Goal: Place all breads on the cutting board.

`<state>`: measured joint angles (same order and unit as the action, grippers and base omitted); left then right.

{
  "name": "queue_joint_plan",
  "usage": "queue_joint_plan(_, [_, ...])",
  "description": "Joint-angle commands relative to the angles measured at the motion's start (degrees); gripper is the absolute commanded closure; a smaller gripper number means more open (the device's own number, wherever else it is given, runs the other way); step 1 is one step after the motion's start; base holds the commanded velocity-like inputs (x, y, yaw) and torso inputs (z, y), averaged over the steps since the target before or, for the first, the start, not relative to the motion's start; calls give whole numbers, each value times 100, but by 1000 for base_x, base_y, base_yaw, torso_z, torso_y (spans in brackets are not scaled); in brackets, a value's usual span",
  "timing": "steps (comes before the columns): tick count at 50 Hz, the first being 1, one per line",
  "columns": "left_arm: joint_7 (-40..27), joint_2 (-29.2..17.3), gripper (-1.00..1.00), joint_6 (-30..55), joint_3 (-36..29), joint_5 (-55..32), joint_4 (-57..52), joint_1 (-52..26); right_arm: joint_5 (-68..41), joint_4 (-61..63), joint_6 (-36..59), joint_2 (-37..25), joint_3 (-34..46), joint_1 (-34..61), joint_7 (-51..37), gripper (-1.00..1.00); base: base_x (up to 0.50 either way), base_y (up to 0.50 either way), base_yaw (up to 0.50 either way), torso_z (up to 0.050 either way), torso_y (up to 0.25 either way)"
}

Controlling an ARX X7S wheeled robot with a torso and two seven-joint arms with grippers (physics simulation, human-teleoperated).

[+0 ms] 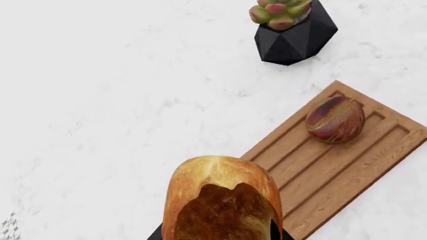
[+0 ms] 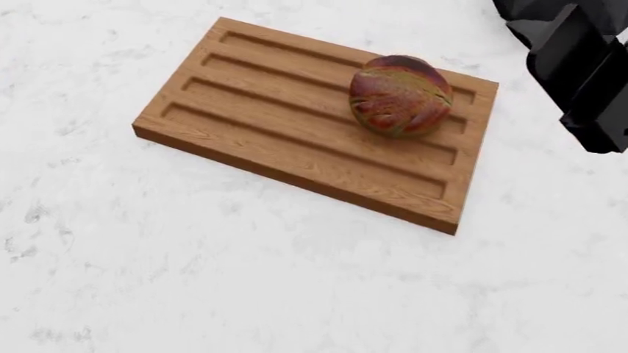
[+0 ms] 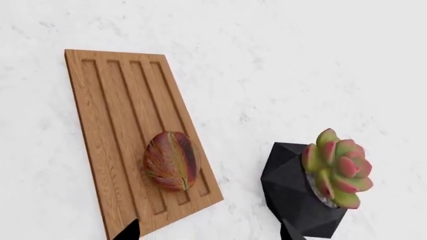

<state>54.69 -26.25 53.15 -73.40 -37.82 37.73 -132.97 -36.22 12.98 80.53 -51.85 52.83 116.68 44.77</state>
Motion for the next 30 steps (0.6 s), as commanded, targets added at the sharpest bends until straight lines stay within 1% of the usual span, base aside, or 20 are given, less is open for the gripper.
queue_joint_plan(1, [78,106,100,15,119,104,120,10,127,-176,-100,84,198,197,118,-100,0,0,0,14,-203])
queue_joint_plan(4, [183,231,100,-107,114,213,342,-37,149,-214,-141,91,218,198,122,-100,0,0,0,14,-202])
queue_joint_plan(7, [238,238,100,-78,129,238,292,-38,173,-258,-182,101,231,206,125,-100,0,0,0,14,-203])
queue_joint_plan(15, [378,398,100,-192,203,417,581,-57,177,-296,-223,101,214,187,103,-100,0,0,0,14,-202])
queue_joint_plan(21, [378,388,100,-187,259,481,537,-14,170,-292,-232,91,207,176,92,-100,0,0,0,14,-201])
queue_joint_plan(22, [278,421,100,-294,306,493,591,103,180,-288,-248,61,214,146,78,-100,0,0,0,14,-201])
queue_joint_plan(30, [257,452,100,-254,390,537,607,78,161,-288,-258,51,189,184,97,-100,0,0,0,14,-203])
